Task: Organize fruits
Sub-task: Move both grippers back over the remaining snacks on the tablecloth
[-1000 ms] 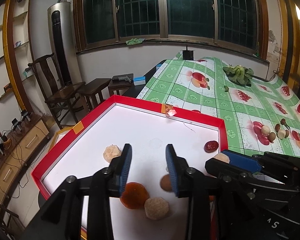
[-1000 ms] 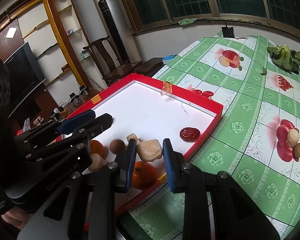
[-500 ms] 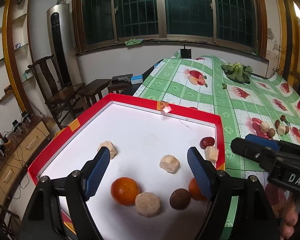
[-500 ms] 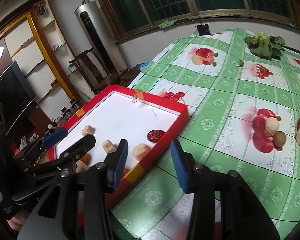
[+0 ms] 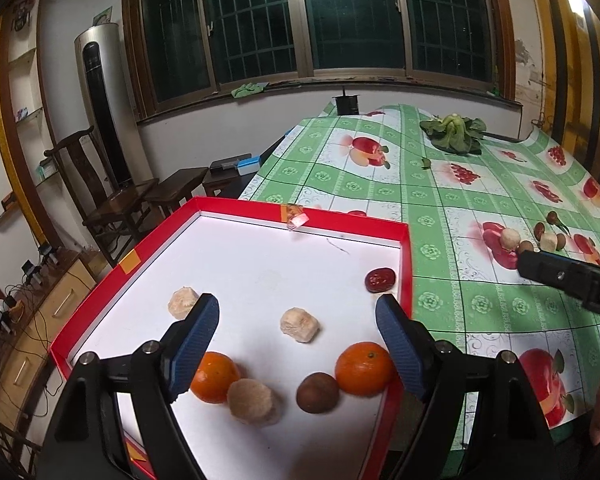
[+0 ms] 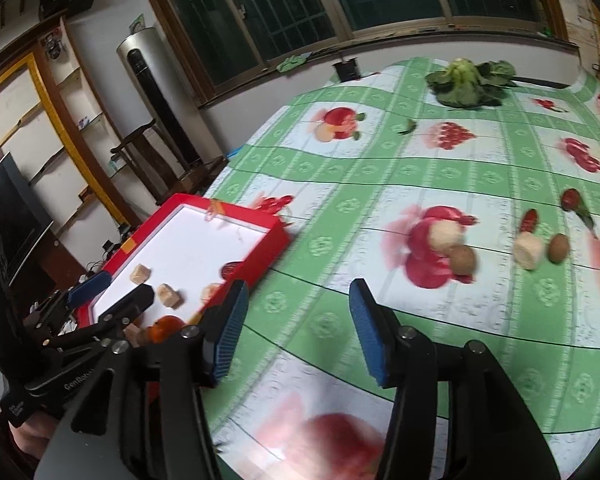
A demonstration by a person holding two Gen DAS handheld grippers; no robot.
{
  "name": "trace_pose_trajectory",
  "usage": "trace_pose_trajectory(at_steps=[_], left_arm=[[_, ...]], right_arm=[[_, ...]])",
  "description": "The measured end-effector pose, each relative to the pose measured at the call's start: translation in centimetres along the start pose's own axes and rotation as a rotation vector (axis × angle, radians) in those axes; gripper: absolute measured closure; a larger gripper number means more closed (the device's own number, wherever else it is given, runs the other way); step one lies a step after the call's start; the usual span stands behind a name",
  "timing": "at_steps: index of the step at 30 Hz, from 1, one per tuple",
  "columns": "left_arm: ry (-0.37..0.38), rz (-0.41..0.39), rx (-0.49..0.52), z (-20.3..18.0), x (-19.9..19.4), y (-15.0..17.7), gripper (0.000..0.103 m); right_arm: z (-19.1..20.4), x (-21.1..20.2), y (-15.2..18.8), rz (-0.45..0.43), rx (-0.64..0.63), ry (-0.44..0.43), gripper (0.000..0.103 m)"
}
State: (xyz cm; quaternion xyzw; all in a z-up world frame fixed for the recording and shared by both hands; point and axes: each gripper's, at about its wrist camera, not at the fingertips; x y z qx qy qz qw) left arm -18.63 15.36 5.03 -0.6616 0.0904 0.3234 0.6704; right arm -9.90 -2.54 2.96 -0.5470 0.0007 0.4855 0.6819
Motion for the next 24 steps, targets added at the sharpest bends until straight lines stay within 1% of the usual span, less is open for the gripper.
trace_pose_trajectory(at_steps=[3, 9, 15, 18, 24], left_arm=[[0.024, -0.003, 0.025, -1.0, -0.1, 0.1, 0.022], [0.066, -0.024, 0.11, -3.0, -0.8, 0.3, 0.02], [0.07, -0.036, 0.153, -4.3, -1.1, 0.5, 0.02], [0.1, -0.044, 0.162, -5.1, -1.3, 0.6, 0.02], [0.202, -0.046, 0.165, -7.1, -1.8, 0.9, 0.02]], right_arm=[[-2.2, -1.2, 0.1, -0.011, 0.036, 0.039, 0.047], [-6.2, -3.6, 0.1, -0.045, 0.109, 0.112, 0.046], [-8.3, -5.0, 0.2, -0.059, 0.144, 0.152, 0.044], [-9.1, -5.5, 0.1, -0.067, 0.159, 0.169, 0.043], [-10.4, -6.5, 0.1, -0.084, 0.175, 0.192, 0.043]])
Point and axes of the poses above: each gripper's, at about its wrist camera, not at the fingertips, and x roughly the way its jaws point, z to its left, y to its underside, and after that the axes turned 3 degrees about -z, right-handed
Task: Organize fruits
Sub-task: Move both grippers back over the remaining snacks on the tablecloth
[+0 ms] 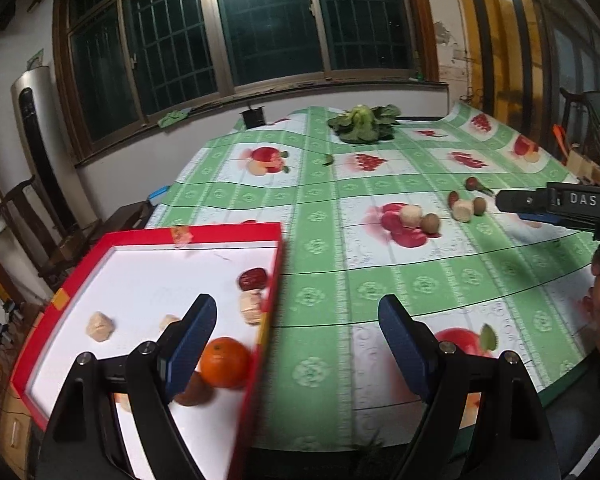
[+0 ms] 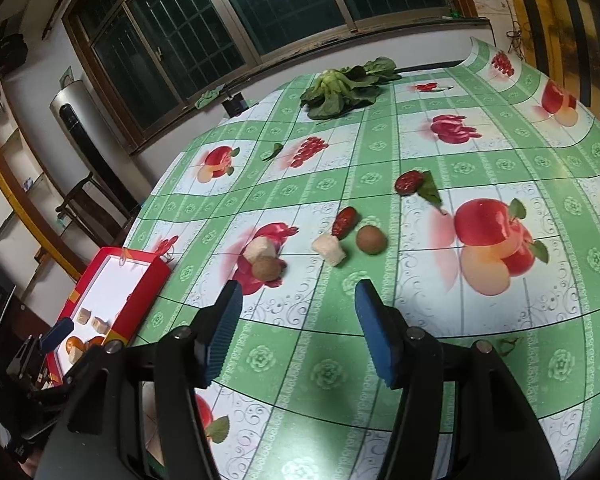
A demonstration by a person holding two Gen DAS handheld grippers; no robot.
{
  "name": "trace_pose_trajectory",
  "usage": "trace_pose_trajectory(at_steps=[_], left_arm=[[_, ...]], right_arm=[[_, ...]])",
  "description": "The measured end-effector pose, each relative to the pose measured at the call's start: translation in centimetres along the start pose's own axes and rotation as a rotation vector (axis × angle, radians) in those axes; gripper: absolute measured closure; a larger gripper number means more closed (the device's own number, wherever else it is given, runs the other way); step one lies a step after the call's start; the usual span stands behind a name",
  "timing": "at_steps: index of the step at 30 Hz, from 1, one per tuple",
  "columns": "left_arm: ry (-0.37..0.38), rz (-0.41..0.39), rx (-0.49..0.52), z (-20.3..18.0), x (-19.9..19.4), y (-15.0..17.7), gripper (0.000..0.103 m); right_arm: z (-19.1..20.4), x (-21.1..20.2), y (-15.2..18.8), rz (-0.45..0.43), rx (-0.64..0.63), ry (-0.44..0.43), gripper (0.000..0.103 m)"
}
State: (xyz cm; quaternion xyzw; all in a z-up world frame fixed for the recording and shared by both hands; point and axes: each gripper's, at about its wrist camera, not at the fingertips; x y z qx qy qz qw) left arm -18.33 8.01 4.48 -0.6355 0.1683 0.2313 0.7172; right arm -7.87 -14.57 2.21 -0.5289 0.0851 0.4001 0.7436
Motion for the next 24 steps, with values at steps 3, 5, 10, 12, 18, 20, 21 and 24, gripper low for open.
trace_pose_trajectory(at_steps=[3, 5, 10, 12, 18, 20, 21, 24], left_arm=[[0.039, 0.024, -0.012, -0.8, 0.4, -0.1, 0.02], [0.054, 0.034, -0.01, -1.3, 0.7, 0.0, 0.02], [0.079, 0.045, 0.005, -2.6, 1.0, 0.4, 0.02], [0.093, 0.052, 0.007, -3.0, 1.2, 0.5, 0.02], [0.117, 0.047, 0.002, -3.7, 1.4, 0.4, 0.02], [0.122, 0.045, 0.005, -3.9, 1.5, 0.2, 0.02], [0.126, 0.046, 0.005, -4.1, 1.7, 0.1, 0.02], [0.13, 0.051, 0.005, -4.4, 2.0, -0.1, 0.02]], right_arm=[[-0.8, -0.4, -0.2, -0.007, 0.009, 0.013, 0.043], [-1.2, -0.4, -0.2, -0.007, 0.019, 0.021, 0.043], [-1.9, -0.5, -0.4, -0.005, 0.049, 0.029, 0.043], [-1.9, -0.4, -0.4, -0.004, 0.048, 0.034, 0.043], [-1.8, 0.1, -0.2, 0.027, 0.045, 0.041, 0.041], [-1.7, 0.2, -0.2, 0.031, 0.041, 0.044, 0.041], [-1.6, 0.1, -0.1, 0.029, 0.038, 0.046, 0.041], [-1.5, 0.2, 0.0, 0.033, 0.033, 0.047, 0.041]])
Point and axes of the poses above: each gripper's, at about its wrist camera, not at the fingertips, and x roughly the way its jaws point, z to its left, y to its underside, and after that the axes turned 3 degrees about -z, right-handed
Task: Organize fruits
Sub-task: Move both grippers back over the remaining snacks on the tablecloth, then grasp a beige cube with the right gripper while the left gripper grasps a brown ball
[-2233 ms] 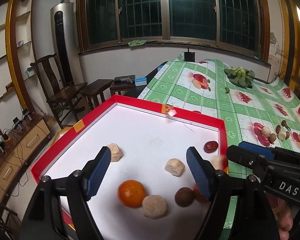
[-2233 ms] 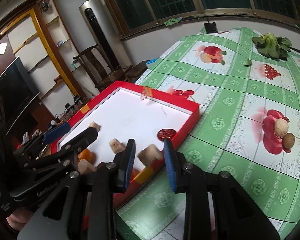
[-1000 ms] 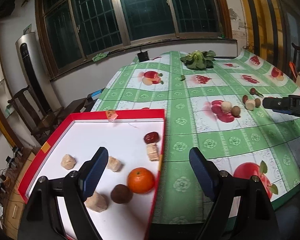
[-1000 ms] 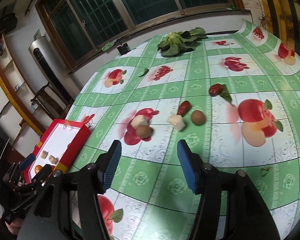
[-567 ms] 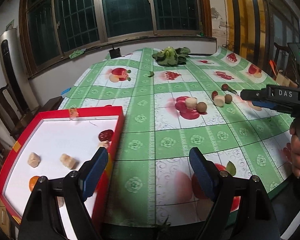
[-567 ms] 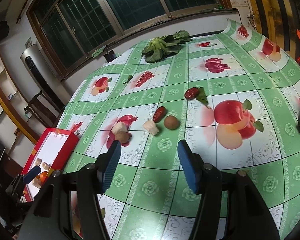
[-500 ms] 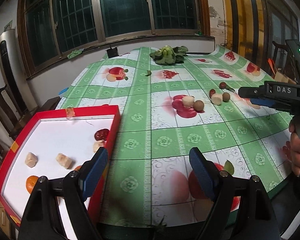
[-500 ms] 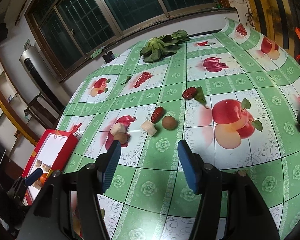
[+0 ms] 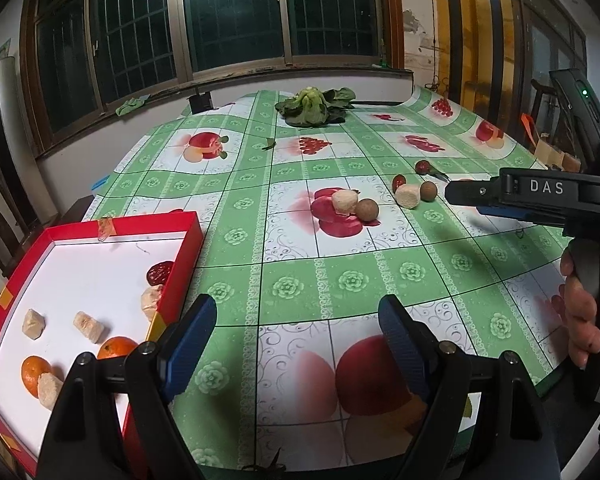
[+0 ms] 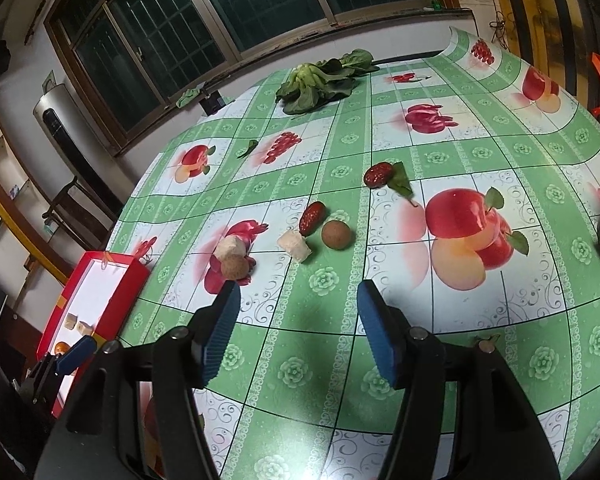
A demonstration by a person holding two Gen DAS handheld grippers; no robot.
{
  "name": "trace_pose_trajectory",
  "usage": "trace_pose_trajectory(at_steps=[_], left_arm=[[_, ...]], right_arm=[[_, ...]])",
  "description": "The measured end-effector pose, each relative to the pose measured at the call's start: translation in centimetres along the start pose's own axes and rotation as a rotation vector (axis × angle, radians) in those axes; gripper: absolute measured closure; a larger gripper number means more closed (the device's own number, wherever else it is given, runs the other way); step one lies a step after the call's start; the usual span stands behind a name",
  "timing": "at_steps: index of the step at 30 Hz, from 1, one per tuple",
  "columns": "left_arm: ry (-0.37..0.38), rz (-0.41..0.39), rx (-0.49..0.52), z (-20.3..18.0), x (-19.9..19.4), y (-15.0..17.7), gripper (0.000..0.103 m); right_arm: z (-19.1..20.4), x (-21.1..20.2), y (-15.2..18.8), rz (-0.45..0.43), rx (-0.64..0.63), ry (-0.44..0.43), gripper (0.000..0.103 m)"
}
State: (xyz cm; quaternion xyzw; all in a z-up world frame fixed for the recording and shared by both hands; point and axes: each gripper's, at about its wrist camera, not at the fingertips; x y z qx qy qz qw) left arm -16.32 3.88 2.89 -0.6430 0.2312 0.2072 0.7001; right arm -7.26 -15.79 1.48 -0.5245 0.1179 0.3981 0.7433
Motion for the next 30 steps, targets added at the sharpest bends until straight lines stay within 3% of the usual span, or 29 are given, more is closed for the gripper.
trace_pose_trajectory(at_steps=[6, 12, 16, 20, 28, 30], left_arm=[[0.029, 0.029, -0.012, -0.1, 0.6, -0.2, 0.02], [0.089, 0.05, -0.096, 0.4, 1.5, -1.2, 0.02], [0.078, 0.044, -0.152, 1.2, 1.6, -2.2, 0.02], [0.053, 0.012, -0.154, 1.6, 0.9, -2.8, 0.017], [0.05, 0.03, -0.13, 1.3, 1.1, -2.7, 0.017], [0.055, 0.035, -0.126, 1.1, 1.2, -2.8, 0.017]], right_arm=[[0.2, 0.2, 0.0, 0.002, -0.007, 0.008, 0.041], [0.0, 0.3, -0.2, 0.001, 0.008, 0.006, 0.041], [-0.5, 1.2, -0.7, 0.045, 0.054, -0.072, 0.041], [0.6, 2.4, -1.6, 0.078, 0.023, -0.113, 0.041], [1.7, 6.3, -3.1, 0.154, -0.043, -0.02, 0.042], [1.7, 6.8, -3.3, 0.149, -0.06, 0.024, 0.047]])
Point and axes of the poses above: each gripper's, at about its wrist camera, not at the fingertips, and x roughly the way its jaws point, z to its left, y to its underside, and after that the axes turned 3 degrees about -z, right-handed
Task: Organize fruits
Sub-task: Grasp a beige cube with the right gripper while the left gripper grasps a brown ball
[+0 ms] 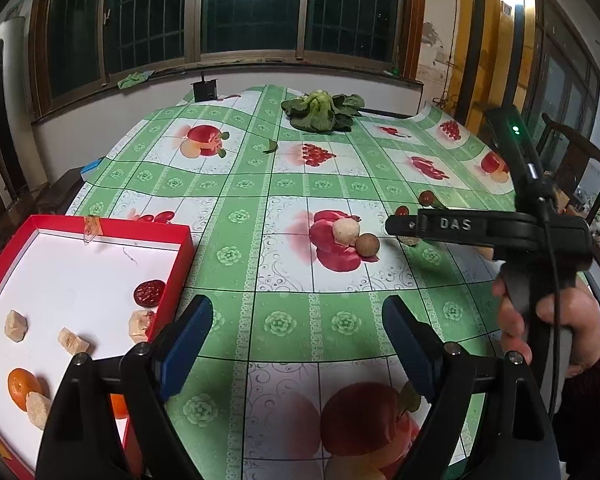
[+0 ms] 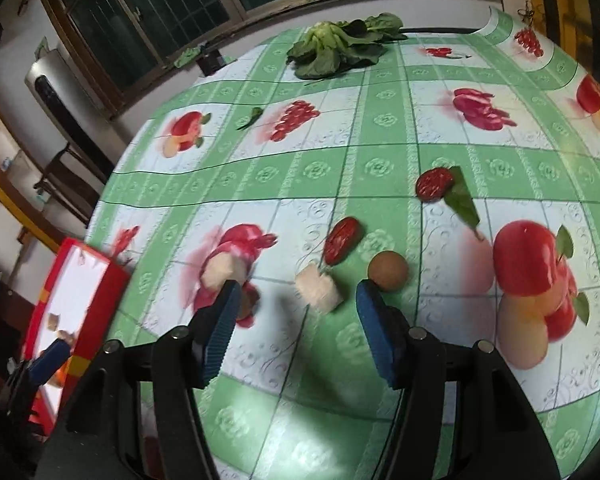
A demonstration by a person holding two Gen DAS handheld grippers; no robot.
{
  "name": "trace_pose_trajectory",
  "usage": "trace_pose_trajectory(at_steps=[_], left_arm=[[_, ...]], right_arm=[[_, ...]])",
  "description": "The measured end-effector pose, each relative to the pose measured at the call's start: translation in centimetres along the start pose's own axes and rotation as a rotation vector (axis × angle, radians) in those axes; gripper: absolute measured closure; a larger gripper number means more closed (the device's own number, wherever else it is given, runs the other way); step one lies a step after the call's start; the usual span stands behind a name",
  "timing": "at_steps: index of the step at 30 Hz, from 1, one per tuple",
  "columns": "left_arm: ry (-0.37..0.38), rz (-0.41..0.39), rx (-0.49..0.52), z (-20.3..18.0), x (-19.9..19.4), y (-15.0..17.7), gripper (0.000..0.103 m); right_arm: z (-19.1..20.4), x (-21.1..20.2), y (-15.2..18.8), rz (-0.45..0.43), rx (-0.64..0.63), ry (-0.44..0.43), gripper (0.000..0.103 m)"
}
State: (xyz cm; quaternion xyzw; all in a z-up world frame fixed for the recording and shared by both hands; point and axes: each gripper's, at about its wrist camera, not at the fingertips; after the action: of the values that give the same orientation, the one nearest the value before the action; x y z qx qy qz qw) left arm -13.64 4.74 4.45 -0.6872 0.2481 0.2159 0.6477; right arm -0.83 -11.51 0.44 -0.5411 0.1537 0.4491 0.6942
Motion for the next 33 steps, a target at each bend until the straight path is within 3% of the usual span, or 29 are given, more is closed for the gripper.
trace_pose_trajectory(at_steps=[1, 3, 4, 10, 13, 18, 25, 31, 33], left_arm=[[0.001, 0.004, 0.003, -0.1, 0.1, 0.0, 0.017], [0.001, 0.012, 0.007, -0.3, 0.4, -0.1, 0.017], [0.0, 0.017, 0.008, -0.5, 0.5, -0.1, 0.017], [-0.007, 0.047, 0.01, -1.4, 1.7, -0.8, 0.017], [-0.02, 0.048, 0.037, -2.3, 2.5, -1.6, 0.017], [-0.032, 0.069, 0.063, -3.8, 4.6, -2.9, 0.017], [-0.004, 0.135, 0.017, -4.9, 7.5, -3.4, 0.018], [0.019, 0.186, -0.013, -5.4, 9.3, -3.1, 0.035], [0.02, 0.195, -0.03, -5.3, 9.7, -3.2, 0.05]], right_arm=[[-0.1, 0.2, -0.2, 0.001, 0.0, 0.005, 0.051], [-0.3, 0.5, -0.4, 0.009, 0.001, 0.004, 0.072], [-0.3, 0.8, -0.5, 0.018, -0.011, 0.015, 0.076], [-0.5, 0.7, -0.3, 0.034, -0.036, 0.02, 0.077], [-1.6, 0.0, -0.5, 0.028, 0.024, -0.036, 0.077], [-3.5, -2.5, -1.2, -0.058, 0.153, -0.153, 0.077], [-5.8, -3.8, -1.7, -0.117, 0.299, -0.184, 0.077], [-6.8, -4.0, -1.8, -0.127, 0.362, -0.204, 0.077], [-6.8, -4.1, -1.8, -0.13, 0.363, -0.208, 0.077]])
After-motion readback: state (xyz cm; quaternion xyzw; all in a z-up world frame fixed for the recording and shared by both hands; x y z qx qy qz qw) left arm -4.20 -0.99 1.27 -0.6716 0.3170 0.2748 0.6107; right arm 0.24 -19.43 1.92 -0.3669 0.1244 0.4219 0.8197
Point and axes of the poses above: each gripper's, at about its wrist camera, not at the fingertips, and x roughly the way its jaws point, z to its left, y to its underside, and after that the axes turned 3 degrees about -z, right-handed
